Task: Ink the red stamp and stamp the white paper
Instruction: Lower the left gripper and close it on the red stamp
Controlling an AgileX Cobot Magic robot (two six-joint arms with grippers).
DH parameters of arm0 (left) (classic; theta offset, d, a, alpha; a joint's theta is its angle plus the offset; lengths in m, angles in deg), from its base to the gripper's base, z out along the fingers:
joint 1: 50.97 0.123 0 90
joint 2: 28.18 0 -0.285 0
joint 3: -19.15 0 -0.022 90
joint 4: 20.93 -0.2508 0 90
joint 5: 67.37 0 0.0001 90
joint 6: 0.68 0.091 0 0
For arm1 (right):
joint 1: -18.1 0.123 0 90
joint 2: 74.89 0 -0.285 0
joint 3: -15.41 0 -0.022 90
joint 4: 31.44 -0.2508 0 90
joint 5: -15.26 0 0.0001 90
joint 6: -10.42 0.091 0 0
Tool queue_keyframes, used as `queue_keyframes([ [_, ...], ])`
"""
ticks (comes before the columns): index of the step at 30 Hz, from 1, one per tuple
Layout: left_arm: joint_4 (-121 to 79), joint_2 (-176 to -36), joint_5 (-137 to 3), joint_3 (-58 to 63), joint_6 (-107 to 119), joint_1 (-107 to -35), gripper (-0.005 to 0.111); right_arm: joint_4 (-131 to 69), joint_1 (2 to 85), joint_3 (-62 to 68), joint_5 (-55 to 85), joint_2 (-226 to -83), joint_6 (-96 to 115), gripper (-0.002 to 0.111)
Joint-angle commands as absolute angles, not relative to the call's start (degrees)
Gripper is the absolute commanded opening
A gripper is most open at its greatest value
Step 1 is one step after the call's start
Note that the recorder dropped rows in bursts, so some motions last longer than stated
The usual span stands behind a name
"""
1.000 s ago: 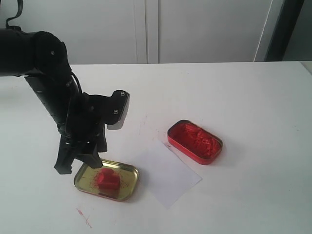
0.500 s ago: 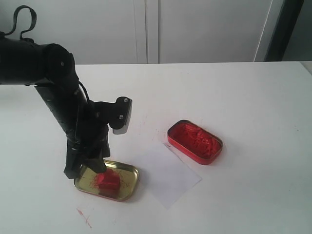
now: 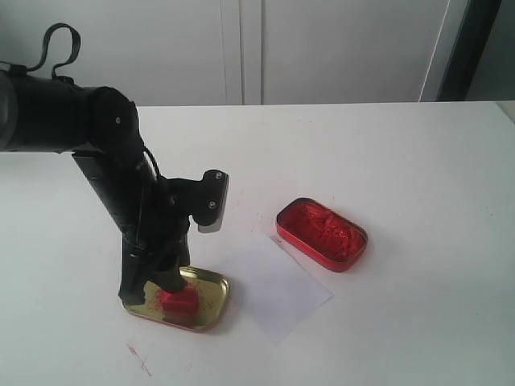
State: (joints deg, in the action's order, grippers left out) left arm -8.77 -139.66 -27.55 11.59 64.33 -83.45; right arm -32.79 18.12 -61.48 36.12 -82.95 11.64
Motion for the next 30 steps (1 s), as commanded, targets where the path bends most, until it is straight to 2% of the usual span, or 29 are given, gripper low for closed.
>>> queue_keyframes([
  [1,-9.2,-139.4,-28.6,7.9,63.7,-83.7,0.045,-32.9,18.2,-61.8,35.3,-82.7,11.7,0.000],
  [6,-9.2,-139.4,-29.4,7.1,63.4,-83.7,0.045,-32.9,18.2,-61.8,35.3,-82.7,11.7,0.000],
  [11,-9.0,-139.4,-30.5,7.1,63.4,-83.7,0.040,-32.9,18.2,-61.8,35.3,-82.7,11.7,0.000],
  [23,-7.2,-139.4,-30.8,7.1,63.6,-83.7,0.039,-32.9,18.2,-61.8,35.3,-82.7,11.7,0.000],
  [25,-7.2,-139.4,-30.8,7.1,63.6,-83.7,0.030,-32.9,18.2,-61.8,35.3,-82.7,11.7,0.000],
  [28,-7.2,-139.4,-30.8,7.1,63.6,-83.7,0.006,-32.9,18.2,-61.8,35.3,-82.7,11.7,0.000],
  [29,-7.2,-139.4,-30.7,7.1,63.6,-83.7,0.000,-32.9,18.2,-61.8,35.3,-82.7,11.7,0.000],
  [30,-7.2,-139.4,-30.7,7.1,63.6,-83.7,0.000,-32.9,18.2,-61.8,35.3,-82.7,11.7,0.000],
])
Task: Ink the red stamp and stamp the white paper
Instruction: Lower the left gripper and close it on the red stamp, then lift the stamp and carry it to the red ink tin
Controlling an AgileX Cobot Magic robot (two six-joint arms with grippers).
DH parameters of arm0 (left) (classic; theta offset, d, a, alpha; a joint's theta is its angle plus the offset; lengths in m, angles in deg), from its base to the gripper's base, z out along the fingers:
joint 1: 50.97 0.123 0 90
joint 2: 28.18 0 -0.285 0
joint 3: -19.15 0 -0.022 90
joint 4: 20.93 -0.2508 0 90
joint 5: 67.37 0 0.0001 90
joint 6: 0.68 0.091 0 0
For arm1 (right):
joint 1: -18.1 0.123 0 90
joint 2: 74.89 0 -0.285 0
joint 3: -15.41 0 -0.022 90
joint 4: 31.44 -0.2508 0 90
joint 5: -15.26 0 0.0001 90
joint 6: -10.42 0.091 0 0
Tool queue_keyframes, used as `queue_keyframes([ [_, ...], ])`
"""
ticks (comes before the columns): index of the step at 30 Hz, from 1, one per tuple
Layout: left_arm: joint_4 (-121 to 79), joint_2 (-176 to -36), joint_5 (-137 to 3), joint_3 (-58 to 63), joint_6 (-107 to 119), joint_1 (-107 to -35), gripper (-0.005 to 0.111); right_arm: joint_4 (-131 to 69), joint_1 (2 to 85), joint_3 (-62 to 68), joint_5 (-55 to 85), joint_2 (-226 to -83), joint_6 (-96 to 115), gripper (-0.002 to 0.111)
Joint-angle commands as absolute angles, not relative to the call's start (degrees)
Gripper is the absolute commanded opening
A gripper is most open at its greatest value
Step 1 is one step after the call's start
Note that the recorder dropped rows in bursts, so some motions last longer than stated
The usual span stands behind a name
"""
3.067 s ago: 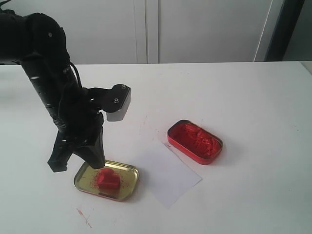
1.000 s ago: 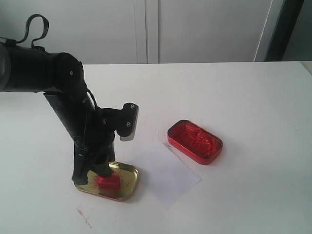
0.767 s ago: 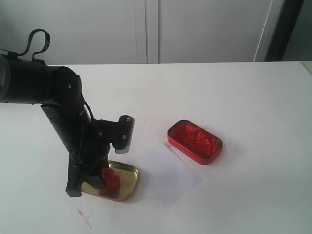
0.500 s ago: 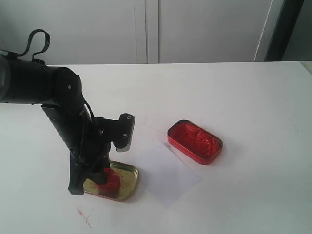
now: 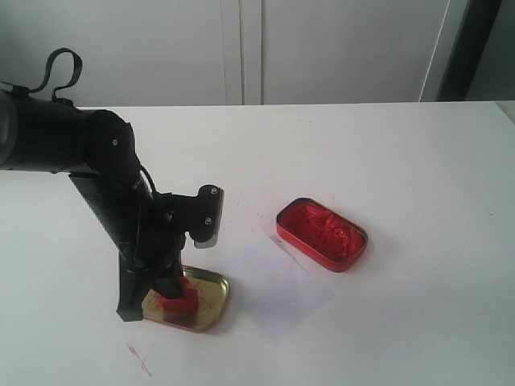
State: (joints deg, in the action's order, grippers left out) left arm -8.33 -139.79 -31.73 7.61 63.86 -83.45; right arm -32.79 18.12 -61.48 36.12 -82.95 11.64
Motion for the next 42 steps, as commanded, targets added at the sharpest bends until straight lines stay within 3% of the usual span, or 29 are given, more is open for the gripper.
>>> queue_keyframes([
  [1,-7.2,-139.4,-30.7,7.1,63.6,-83.7,0.000,-32.9,18.2,-61.8,35.3,-82.7,11.7,0.000],
  [25,-5.9,-134.4,-25.4,18.9,55.6,-83.7,0.000,-32.9,18.2,-61.8,35.3,-82.7,11.7,0.000],
  [42,-6.3,-142.9,-13.5,35.5,51.3,-85.1,0.000,-32.9,18.2,-61.8,35.3,-82.7,11.7,0.000],
])
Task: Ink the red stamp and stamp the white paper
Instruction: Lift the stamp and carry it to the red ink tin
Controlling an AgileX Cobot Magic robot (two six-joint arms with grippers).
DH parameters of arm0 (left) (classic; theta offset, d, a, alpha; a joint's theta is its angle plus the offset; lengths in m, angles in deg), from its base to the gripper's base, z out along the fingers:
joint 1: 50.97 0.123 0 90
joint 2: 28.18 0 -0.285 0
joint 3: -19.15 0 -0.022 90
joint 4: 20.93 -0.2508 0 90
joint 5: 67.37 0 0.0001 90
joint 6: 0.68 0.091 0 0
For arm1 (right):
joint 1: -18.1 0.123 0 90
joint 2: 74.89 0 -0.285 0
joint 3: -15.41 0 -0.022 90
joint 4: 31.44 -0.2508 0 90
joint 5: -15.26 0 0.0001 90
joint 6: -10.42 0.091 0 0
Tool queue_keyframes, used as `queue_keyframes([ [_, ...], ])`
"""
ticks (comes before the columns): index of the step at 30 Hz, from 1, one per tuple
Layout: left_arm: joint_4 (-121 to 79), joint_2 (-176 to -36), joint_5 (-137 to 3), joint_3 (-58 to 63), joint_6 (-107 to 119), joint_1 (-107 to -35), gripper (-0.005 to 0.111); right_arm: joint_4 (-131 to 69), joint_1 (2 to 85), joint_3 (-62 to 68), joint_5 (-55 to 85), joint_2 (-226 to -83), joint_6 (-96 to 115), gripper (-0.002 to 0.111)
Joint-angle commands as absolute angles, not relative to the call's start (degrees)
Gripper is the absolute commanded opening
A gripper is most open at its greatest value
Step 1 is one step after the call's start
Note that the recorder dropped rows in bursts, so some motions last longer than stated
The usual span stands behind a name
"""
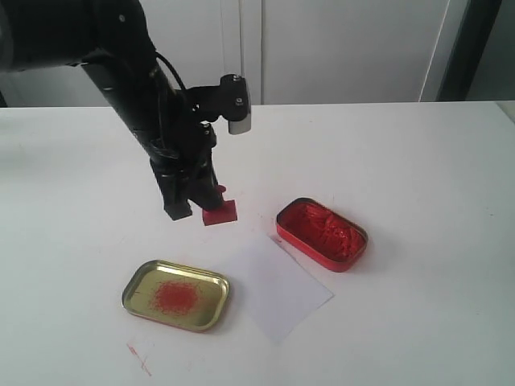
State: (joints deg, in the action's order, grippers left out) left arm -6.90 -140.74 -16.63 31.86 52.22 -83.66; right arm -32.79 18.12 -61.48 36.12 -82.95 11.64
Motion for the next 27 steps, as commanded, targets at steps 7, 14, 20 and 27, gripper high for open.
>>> queue_keyframes([
  [7,-7.2,-148.2,-12.9,42.4,49.9,-89.0,0.000,-32.9,18.2,-61.8,35.3,-82.7,11.7,0.000],
  [14,-7.7,-153.2,-11.5,49.6,47.5,-91.0,0.000,-32.9,18.2,-61.8,35.3,-82.7,11.7,0.000],
  [20,-7.7,-156.6,-10.4,54.7,46.6,-91.7,0.000,-32.9,18.2,-61.8,35.3,-82.7,11.7,0.000],
  [27,-8.1,-160.3,-10.0,59.9,45.6,-92.4,0.000,-32.9,18.2,-61.8,35.3,-82.7,11.7,0.000],
])
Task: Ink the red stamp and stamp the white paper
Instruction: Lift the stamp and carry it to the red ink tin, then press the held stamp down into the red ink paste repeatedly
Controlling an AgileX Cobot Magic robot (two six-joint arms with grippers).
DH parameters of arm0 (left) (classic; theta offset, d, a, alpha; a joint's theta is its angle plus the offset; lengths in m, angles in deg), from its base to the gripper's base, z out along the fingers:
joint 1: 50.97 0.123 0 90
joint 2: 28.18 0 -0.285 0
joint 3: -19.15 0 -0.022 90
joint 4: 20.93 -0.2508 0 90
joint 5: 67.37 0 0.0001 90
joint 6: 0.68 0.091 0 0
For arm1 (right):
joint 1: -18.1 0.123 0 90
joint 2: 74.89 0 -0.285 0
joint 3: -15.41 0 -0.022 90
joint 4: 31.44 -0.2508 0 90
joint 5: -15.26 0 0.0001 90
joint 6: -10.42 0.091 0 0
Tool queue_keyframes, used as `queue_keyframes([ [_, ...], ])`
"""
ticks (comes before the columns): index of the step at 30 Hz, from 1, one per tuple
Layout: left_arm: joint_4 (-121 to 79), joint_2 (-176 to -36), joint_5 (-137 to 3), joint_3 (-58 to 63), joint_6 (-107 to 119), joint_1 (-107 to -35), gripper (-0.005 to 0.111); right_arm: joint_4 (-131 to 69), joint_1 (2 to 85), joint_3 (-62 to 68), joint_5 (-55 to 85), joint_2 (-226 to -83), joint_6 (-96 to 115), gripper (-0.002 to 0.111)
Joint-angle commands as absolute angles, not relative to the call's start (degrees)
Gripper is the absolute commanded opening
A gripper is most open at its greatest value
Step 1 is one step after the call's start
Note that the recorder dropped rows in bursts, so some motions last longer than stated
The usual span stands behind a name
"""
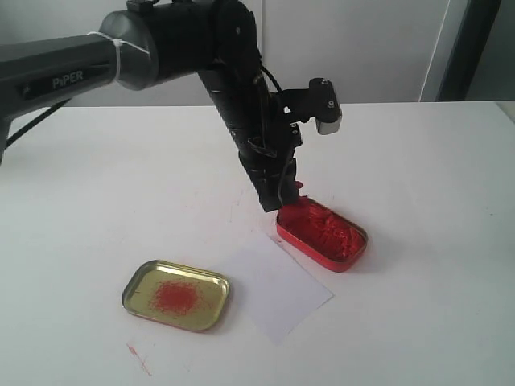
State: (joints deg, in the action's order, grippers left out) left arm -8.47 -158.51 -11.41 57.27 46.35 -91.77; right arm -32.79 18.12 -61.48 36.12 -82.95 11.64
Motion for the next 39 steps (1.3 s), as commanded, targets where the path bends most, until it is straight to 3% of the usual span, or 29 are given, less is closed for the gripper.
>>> queue_keyframes([
  [1,-8.1,-160.8,-10.0,60.8,45.6,-92.6,0.000,-32.9,18.2,-61.8,35.3,-82.7,11.7,0.000],
  [23,-8.5,-170.6,-16.7,67.8,44.1,-92.3,0.000,-32.9,18.2,-61.8,35.3,-82.7,11.7,0.000],
  [39,-11.2,-173.3,-13.9,69.6,43.9,-92.3,0.000,-32.9,18.2,-61.8,35.3,-82.7,11.7,0.000],
])
